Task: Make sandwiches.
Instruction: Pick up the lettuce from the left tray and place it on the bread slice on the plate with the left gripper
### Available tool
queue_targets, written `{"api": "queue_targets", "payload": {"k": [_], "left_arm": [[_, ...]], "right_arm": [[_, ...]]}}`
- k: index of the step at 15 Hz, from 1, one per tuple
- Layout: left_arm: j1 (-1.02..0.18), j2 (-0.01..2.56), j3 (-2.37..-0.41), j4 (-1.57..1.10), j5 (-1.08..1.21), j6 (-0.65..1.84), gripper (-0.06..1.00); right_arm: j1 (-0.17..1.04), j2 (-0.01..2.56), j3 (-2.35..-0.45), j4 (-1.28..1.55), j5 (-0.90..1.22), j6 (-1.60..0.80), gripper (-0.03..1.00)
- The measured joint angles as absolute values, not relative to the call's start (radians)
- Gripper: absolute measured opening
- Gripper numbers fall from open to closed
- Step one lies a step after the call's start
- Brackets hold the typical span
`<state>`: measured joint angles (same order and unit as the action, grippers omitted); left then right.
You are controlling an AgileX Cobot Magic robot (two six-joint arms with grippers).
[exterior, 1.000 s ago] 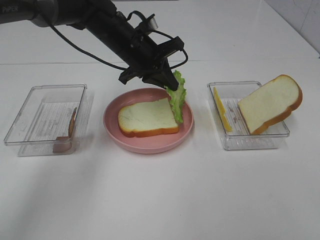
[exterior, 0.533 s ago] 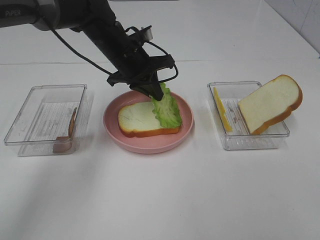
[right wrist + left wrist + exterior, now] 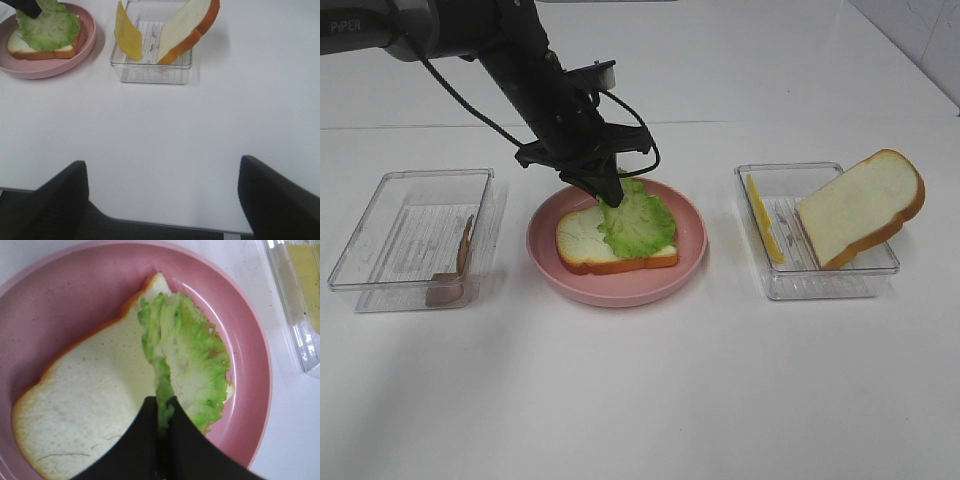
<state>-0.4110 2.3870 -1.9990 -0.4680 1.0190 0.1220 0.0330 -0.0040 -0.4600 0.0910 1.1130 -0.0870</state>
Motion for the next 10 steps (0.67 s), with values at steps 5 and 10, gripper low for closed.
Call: {"api": "queue_targets", "payload": {"k": [5,10], "left_arm": [[-0.411,2.387,-1.999,-0.443,1.019,0.118,0.0],[-0.411,2.387,-1.999,-0.427,1.034,0.112,0.39]], "right_arm": [[0.033,-0.004,-0.46,0.091,1.113,-0.087,0.8],[0.033,-0.004,-0.46,0.091,1.113,-0.087,0.8]]}}
